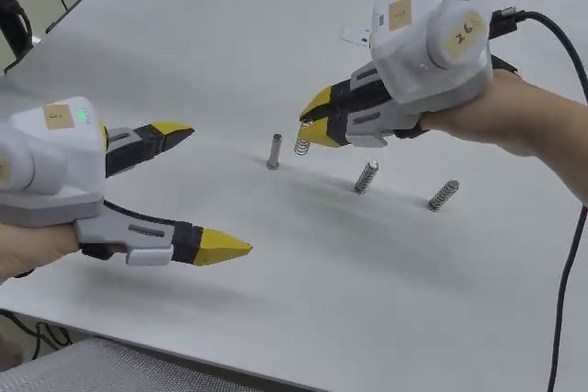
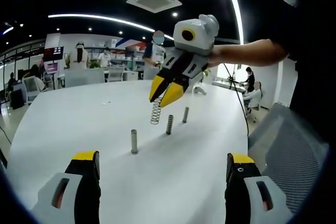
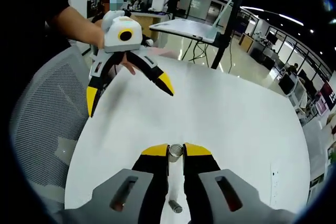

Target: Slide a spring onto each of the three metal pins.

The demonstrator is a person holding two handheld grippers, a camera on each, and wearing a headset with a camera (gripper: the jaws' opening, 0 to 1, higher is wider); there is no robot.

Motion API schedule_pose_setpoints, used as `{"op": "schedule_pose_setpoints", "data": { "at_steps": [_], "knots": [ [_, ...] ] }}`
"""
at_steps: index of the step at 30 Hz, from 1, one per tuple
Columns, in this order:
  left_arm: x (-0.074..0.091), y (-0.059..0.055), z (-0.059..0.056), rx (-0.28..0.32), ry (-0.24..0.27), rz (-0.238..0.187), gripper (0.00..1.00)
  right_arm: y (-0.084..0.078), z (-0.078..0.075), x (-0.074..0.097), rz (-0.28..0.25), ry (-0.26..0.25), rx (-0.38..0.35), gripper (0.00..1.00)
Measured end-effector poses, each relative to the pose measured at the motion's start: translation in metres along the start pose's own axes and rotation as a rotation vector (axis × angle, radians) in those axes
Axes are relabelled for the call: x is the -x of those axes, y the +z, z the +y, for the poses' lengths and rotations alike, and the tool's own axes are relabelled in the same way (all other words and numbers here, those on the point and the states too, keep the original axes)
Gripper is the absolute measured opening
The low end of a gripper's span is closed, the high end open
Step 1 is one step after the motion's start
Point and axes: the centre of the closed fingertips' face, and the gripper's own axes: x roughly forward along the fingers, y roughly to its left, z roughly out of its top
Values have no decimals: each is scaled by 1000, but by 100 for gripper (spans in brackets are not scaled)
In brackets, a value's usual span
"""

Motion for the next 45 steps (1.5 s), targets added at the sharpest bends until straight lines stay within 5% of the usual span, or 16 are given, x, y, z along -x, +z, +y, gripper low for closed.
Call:
{"op": "schedule_pose_setpoints", "data": {
  "at_steps": [9, 45],
  "knots": [
    [-2, 0, -1, 0, -1, 0, 98, 1, -21, -11, 7, -1, -13, 7],
    [0, 0, 2, 5, 6, -2, 98, 2, -25, -37, 26, 16, -65, 7]
  ]
}}
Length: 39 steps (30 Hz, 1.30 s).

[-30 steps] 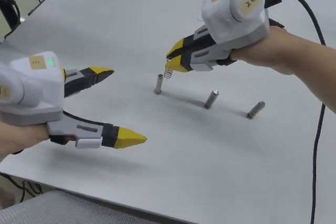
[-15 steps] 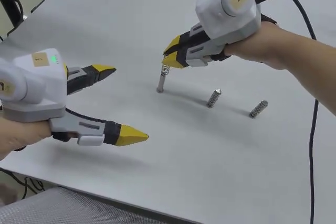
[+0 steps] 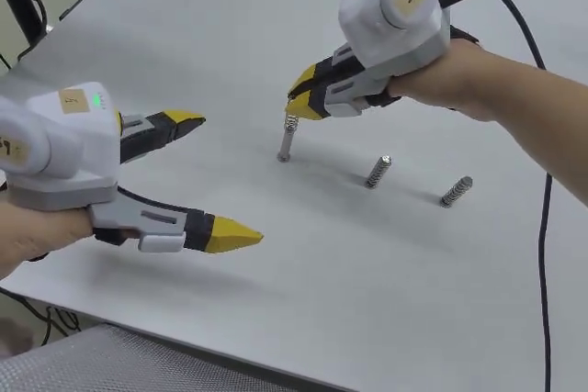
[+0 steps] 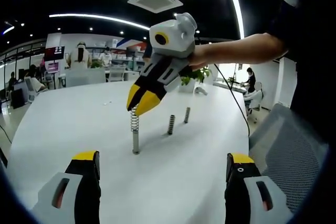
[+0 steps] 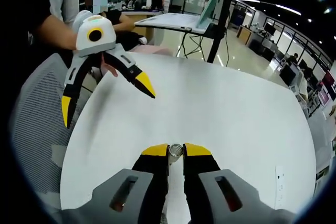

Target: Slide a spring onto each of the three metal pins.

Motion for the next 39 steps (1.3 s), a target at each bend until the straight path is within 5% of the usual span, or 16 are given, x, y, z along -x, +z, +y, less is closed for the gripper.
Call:
{"op": "schedule_pose_setpoints", "data": {
  "at_steps": [39],
  "knots": [
    [0, -1, 0, 3, 1, 1, 97, -27, 8, -23, 56, 31, -36, 7]
  ]
}}
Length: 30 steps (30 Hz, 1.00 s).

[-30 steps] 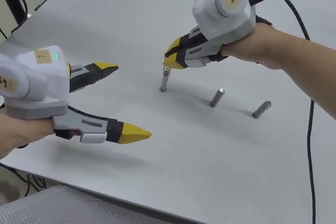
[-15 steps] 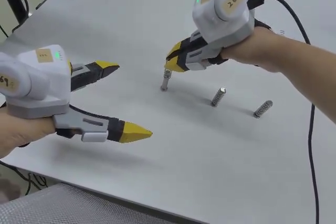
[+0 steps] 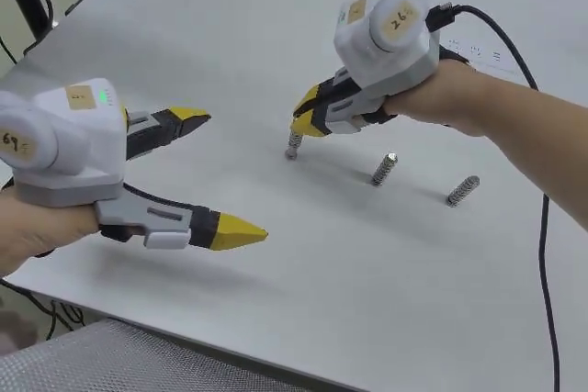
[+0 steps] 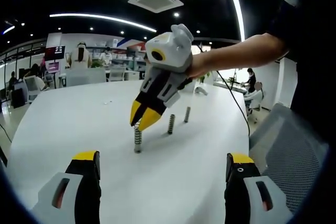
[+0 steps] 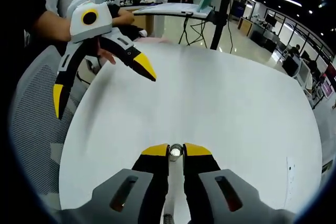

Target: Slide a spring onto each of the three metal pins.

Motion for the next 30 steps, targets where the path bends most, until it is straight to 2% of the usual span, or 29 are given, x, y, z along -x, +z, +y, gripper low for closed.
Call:
{"op": "schedule_pose_setpoints", "data": {
  "at_steps": [14, 30],
  "knots": [
    [-1, -1, 0, 2, 0, 1, 97, -10, 0, -9, 14, 8, -12, 7],
    [-1, -3, 0, 4, 0, 2, 97, -16, 7, -14, 24, 14, -19, 7]
  ]
}}
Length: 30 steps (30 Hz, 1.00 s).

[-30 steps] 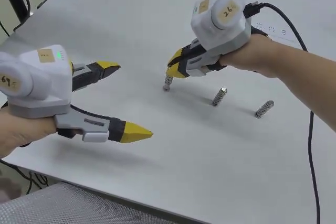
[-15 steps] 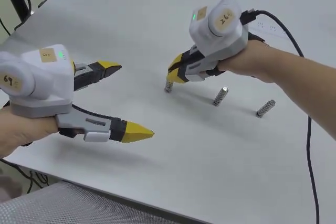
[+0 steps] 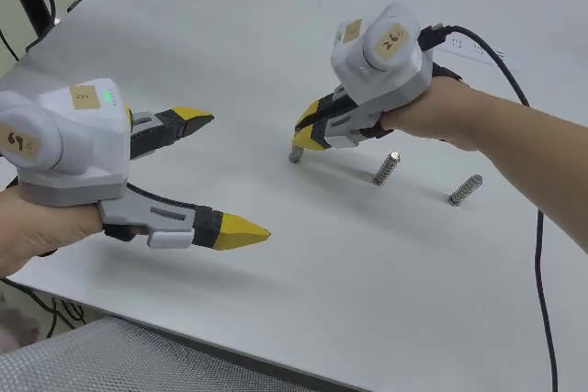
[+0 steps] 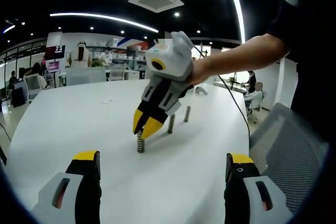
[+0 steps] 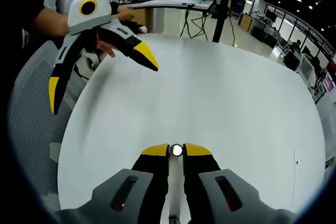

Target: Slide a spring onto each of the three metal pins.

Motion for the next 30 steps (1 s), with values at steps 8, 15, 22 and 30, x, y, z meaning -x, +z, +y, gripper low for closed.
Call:
{"op": "schedule_pose_setpoints", "data": {
  "at_steps": [8, 15, 22, 30],
  "knots": [
    [0, -1, -1, 2, -1, 0, 97, 2, 5, 2, -10, -1, -12, 7],
    [0, 0, -1, 3, -1, 0, 97, 3, 8, 4, -10, 1, -13, 7],
    [-1, -2, -2, 2, -5, 4, 97, 3, 7, 4, -6, -7, -14, 8],
    [-1, -3, -2, 2, -5, 6, 97, 4, 9, 6, -6, -9, -14, 8]
  ]
}}
